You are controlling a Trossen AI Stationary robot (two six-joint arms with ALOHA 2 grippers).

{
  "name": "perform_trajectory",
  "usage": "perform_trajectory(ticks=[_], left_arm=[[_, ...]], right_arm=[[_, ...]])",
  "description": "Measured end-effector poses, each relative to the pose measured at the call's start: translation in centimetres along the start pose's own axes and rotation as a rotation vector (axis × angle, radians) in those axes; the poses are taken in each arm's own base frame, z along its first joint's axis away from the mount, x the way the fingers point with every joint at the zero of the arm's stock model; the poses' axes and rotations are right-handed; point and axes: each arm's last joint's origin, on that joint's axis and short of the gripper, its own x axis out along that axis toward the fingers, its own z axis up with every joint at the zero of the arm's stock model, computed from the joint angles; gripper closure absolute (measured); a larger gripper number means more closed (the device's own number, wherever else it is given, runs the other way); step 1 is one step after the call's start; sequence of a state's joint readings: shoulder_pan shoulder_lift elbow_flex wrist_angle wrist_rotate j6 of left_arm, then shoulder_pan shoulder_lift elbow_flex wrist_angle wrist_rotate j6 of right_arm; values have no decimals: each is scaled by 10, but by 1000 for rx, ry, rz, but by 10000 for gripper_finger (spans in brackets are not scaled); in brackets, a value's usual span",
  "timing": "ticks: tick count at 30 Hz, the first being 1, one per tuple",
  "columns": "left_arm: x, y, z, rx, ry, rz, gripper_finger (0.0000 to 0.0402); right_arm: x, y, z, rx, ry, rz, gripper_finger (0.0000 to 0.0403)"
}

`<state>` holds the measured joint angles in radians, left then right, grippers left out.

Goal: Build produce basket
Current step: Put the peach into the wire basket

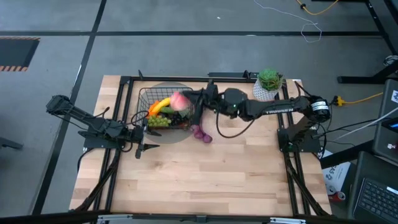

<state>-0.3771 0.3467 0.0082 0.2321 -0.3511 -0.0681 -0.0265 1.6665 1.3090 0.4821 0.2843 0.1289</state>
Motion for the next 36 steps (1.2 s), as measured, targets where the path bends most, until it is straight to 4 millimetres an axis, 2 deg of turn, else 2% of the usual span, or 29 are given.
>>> perform_trajectory(ticks=[5,11,15,19,23,36], left_arm=[[0,0,0,0,0,0,177],[0,0,0,0,1,0,177],[0,0,0,0,0,2,177],[0,0,0,0,0,2,177],[0,0,0,0,0,3,177],[0,0,0,0,0,3,177]], right_arm=[[8,-5,-2,30,-85,4,403],[42,-3,-10,43,-96,29,403],[68,3,-16,20,-16,85,403],[84,8,-15,-43,73,80,403],[90,9,-15,-63,135,69,403],[90,5,-16,-144,165,68,391]])
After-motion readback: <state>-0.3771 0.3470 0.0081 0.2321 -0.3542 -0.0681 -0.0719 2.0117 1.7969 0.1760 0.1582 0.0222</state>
